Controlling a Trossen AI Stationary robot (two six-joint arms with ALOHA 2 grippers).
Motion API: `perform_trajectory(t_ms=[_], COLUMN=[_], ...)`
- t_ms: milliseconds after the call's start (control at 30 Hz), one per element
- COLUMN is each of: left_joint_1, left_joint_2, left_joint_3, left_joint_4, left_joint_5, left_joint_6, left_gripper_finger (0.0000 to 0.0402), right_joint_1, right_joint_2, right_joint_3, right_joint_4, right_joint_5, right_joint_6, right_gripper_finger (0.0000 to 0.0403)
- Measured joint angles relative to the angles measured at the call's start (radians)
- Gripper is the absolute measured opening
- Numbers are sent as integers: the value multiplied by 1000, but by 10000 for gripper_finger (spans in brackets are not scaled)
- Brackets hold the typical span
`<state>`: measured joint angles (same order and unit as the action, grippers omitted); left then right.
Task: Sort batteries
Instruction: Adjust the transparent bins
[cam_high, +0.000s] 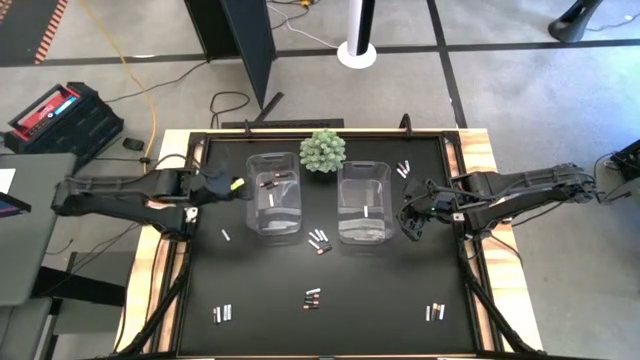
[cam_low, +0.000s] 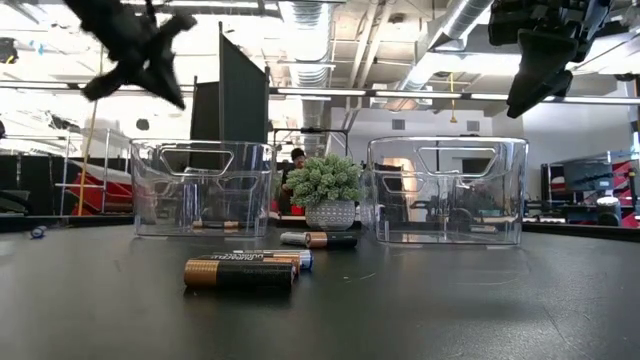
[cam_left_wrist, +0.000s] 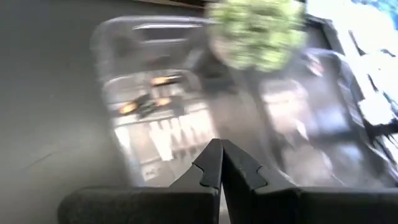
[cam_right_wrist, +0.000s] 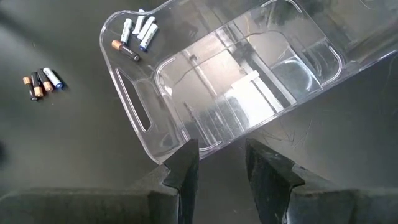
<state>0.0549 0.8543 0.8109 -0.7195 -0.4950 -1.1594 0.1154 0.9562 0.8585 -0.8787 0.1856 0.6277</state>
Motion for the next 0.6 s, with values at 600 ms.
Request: perform_trajectory(t_ms=[600], left_joint_1=[-231], left_joint_2=[565], left_joint_3=[398], left_joint_4=[-178], left_joint_5=[321], left_joint_6=[176], left_gripper_finger=[0], right_joint_1=[-41], right_joint_2=[0], right_joint_3=[0], right_joint_4=[0], right_joint_5=[0], right_joint_6=[-17], right_gripper_finger=[147])
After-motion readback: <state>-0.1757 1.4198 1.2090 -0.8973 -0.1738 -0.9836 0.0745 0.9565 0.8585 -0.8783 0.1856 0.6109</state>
